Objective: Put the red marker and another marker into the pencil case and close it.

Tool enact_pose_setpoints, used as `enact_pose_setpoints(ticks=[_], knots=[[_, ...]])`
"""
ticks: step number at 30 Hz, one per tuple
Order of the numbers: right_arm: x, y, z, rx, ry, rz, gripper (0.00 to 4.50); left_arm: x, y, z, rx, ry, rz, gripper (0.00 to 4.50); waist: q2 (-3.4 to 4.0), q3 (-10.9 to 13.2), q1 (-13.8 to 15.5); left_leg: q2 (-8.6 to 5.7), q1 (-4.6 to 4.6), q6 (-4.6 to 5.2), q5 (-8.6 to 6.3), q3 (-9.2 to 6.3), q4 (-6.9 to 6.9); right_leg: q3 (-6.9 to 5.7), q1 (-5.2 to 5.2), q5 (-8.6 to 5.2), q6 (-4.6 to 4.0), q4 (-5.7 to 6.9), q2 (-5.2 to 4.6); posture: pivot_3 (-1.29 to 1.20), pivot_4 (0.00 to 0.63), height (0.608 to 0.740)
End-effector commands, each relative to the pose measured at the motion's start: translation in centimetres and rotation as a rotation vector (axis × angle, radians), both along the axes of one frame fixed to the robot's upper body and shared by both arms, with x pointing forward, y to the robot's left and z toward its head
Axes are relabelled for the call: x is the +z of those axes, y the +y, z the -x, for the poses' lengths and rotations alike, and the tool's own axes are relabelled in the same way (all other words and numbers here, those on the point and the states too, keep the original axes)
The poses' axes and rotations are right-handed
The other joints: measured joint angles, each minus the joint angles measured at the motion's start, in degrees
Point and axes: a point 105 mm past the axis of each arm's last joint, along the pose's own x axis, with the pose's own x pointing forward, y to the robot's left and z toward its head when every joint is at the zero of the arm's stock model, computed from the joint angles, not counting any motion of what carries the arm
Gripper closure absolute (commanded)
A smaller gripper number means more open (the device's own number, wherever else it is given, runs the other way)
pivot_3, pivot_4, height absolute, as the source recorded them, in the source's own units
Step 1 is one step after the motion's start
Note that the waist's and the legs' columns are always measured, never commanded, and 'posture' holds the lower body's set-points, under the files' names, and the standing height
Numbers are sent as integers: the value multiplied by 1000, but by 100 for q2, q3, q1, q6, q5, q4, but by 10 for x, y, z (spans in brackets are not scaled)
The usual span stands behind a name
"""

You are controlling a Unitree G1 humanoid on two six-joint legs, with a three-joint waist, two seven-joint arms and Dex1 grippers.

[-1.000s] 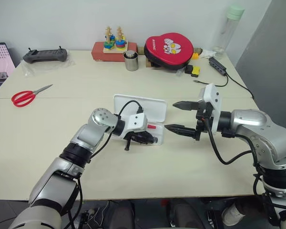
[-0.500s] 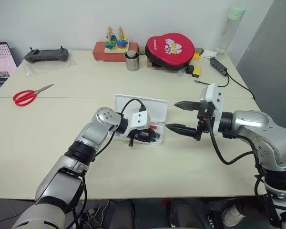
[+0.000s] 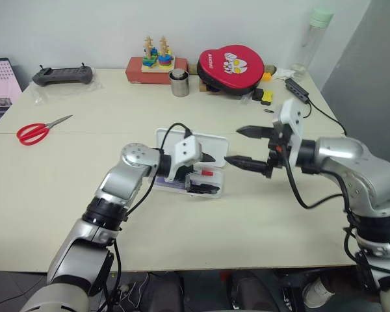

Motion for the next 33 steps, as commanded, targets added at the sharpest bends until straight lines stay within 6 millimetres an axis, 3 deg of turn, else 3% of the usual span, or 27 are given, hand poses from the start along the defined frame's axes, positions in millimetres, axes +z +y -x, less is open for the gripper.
enact_pose_setpoints(ticks=[1, 4, 10, 14, 18, 25, 30, 33], knots=[[5, 5, -41, -121, -17, 17, 344, 49, 33, 5, 161, -66, 213, 0, 0, 0, -41, 1, 5, 0, 0, 0, 1, 1, 1, 0, 0, 1, 1, 0, 150, 740], [-1, 16, -66, -171, 13, 48, 1048, 60, 59, 12, 271, -54, 320, 0, 0, 0, -38, 1, 16, 0, 0, 2, -5, 3, 9, 0, -1, 1, 0, 0, 150, 740], [-26, 36, -99, -254, 58, 129, 2595, 61, 90, 17, 420, -78, 319, 0, 0, 0, 26, -5, 4, -2, -1, 1, -15, -4, 1, 17, -31, -2, -6, 0, 150, 740], [-42, 54, -94, -173, 84, 187, 3525, 65, 99, 19, 465, -94, 327, 0, 0, 0, 64, -7, 3, -3, -2, 3, -17, -4, 1, 17, -31, -6, -9, 0, 150, 740], [-62, 69, -68, 8, 105, 280, 4386, 69, 104, 21, 487, -113, 325, 0, 0, 0, 62, -6, 6, -3, -2, 3, -18, -4, 2, 17, -31, -4, -9, 0, 150, 740], [-103, 77, -21, 183, 147, 378, 4455, 62, 103, 36, 408, -52, 255, 0, 0, 0, 19, -3, 13, -4, -2, 2, -23, -2, 2, 16, -31, 0, -5, 0, 150, 740], [-141, 71, -13, 146, 192, 452, 4455, 56, 102, 36, 391, -54, 203, 0, -2, -1, 3, -2, 25, -4, -2, 2, -23, -2, 10, 15, -31, -1, -5, 0, 150, 740], [-137, 67, -13, 131, 207, 414, 4455, 57, 99, 34, 381, -50, 212, 0, -5, -5, 0, -2, 34, -4, -1, 3, -21, -1, 18, 11, -27, -1, -5, 0, 150, 740]])
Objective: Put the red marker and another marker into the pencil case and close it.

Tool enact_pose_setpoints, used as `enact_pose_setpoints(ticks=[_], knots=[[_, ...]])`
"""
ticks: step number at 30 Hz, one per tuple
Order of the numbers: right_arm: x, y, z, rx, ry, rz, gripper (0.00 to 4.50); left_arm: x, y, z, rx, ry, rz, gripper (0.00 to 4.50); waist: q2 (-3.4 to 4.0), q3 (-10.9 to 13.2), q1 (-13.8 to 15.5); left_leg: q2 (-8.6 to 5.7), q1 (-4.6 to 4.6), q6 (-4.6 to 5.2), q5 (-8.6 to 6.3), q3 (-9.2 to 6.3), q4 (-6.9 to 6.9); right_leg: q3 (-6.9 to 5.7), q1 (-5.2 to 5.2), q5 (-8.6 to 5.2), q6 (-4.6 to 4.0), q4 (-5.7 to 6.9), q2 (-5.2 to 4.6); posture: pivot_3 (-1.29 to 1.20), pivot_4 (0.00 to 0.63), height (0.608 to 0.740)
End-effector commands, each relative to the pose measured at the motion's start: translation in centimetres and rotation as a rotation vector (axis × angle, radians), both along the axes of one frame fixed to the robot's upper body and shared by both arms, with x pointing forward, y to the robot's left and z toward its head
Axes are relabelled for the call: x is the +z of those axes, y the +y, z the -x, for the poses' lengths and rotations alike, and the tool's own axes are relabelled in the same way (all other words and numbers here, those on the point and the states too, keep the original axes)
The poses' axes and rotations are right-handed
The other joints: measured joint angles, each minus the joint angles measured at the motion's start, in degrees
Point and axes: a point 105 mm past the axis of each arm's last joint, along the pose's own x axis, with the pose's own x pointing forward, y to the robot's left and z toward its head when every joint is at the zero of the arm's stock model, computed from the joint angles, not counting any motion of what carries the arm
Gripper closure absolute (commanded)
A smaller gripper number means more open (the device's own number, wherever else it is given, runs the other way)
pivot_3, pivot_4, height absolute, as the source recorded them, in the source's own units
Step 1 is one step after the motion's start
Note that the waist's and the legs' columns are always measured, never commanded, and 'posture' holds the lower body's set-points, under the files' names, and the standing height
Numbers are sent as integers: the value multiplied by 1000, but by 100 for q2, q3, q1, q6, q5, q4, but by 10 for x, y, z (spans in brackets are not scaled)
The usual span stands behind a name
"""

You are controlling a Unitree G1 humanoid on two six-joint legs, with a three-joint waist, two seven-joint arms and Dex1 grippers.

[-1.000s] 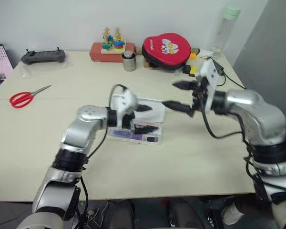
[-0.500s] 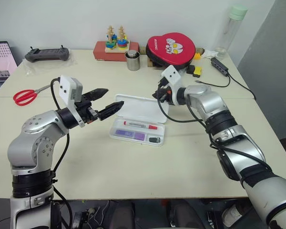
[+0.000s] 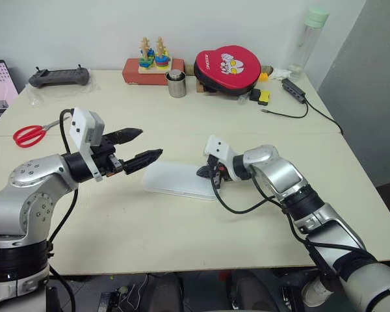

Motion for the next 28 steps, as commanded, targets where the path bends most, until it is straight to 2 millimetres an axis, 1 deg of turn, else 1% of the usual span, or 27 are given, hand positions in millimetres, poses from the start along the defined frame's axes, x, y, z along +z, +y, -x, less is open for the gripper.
enact_pose_setpoints(ticks=[1, 4, 6, 8, 10, 11, 12, 13, 15, 18, 19, 21, 23, 24, 26, 27, 28], knots=[[-12, -8, 4, -29, 48, 16, 4455, 10, -6, 1, -26, -46, -15, 0, -3, -2, -2, 0, 0, 0, 0, 0, 1, 1, 1, -1, 3, 0, 0, 0, 150, 740], [-3, -16, 1, -50, 20, 3, 4455, 6, -6, -2, -16, -36, -18, 0, -3, -2, -1, 0, -1, 0, 0, 0, 4, 2, 2, -1, 4, 0, 0, 0, 150, 740], [14, -22, 1, -57, 13, -67, 4455, 4, 2, -11, 46, -29, -26, 0, -3, -2, 23, 0, -2, 0, 0, 0, 4, 1, 2, 0, 2, -1, 0, 0, 150, 740], [30, -27, 3, -49, -2, -128, 4455, 3, 13, -19, 111, -34, -32, 0, -3, -1, 52, -1, -6, 0, 0, -1, 4, -1, -1, 0, 1, -1, 0, 0, 150, 740], [51, -41, 3, -74, -9, -214, 4455, 1, 36, -35, 240, -40, -25, 0, -1, 1, 79, -1, -11, 0, 0, 0, 4, 0, -5, 1, -1, -2, 0, 0, 150, 740], [58, -47, 3, -94, -9, -242, 4299, -1, 44, -40, 290, -41, -30, 0, -1, 1, 87, -1, -11, 0, 0, 1, 4, 1, -7, 1, 0, -2, 0, 0, 150, 740], [61, -50, 2, -108, -6, -258, 4099, -2, 49, -44, 318, -42, -35, 0, 0, 1, 102, -1, -12, 0, 0, 2, 4, 1, -9, 1, 0, -2, 0, 0, 150, 740], [66, -60, -2, -151, -17, -276, 3954, -5, 59, -52, 377, -40, -45, 0, 0, 1, 103, -1, -12, 0, 0, 2, 3, 1, -10, 1, 0, -2, 0, 0, 150, 740], [73, -81, -9, -233, -37, -300, 3334, -14, 76, -64, 475, -39, -82, 0, 0, 1, 103, 0, -11, 0, 0, 2, 2, 1, -10, 0, -1, -2, 1, 0, 150, 740], [76, -112, -12, -333, -58, -309, 2629, -29, 96, -70, 553, -17, -121, 0, 0, 1, 118, -1, -13, 0, 0, 4, 1, 1, -12, 1, -3, -4, 0, 0, 150, 740], [77, -118, -12, -347, -61, -308, 2312, -32, 100, -70, 563, -12, -130, 0, 0, 1, 122, -3, -15, 0, 0, 8, 0, 3, -12, 2, -4, -6, -3, 0, 150, 740], [81, -130, -11, -384, -75, -326, 1864, -38, 104, -69, 561, -6, -160, 0, 0, 1, 119, -5, -21, 0, 0, 11, -2, 4, -16, 3, -5, -8, -6, 0, 150, 740], [87, -142, -10, -427, -93, -349, 1335, -39, 108, -67, 556, -4, -170, 0, 0, 2, 118, -4, -23, 0, -1, 11, -7, 4, -19, 3, -6, -7, -6, 0, 150, 740], [89, -145, -10, -442, -98, -359, 990, -39, 109, -67, 553, -3, -175, 0, 0, 2, 117, -4, -24, 0, -1, 11, -10, 3, -22, 3, -6, -6, -6, 0, 150, 740], [91, -148, -8, -454, -94, -368, 547, -40, 110, -65, 536, 12, -187, 0, 0, 2, 107, -3, -23, 0, 0, 10, -13, 3, -23, 3, -6, -4, -6, 0, 150, 740], [90, -147, -6, -454, -90, -371, 212, -42, 108, -63, 511, 19, -202, 0, 0, 2, 105, -3, -22, 0, 0, 11, -13, 4, -22, 3, -6, -4, -6, 0, 150, 740], [90, -146, -4, -453, -86, -373, 45, -42, 107, -62, 497, 20, -215, 0, 0, 2, 105, -3, -22, 0, 0, 11, -13, 4, -22, 3, -6, -4, -6, 0, 150, 740]])
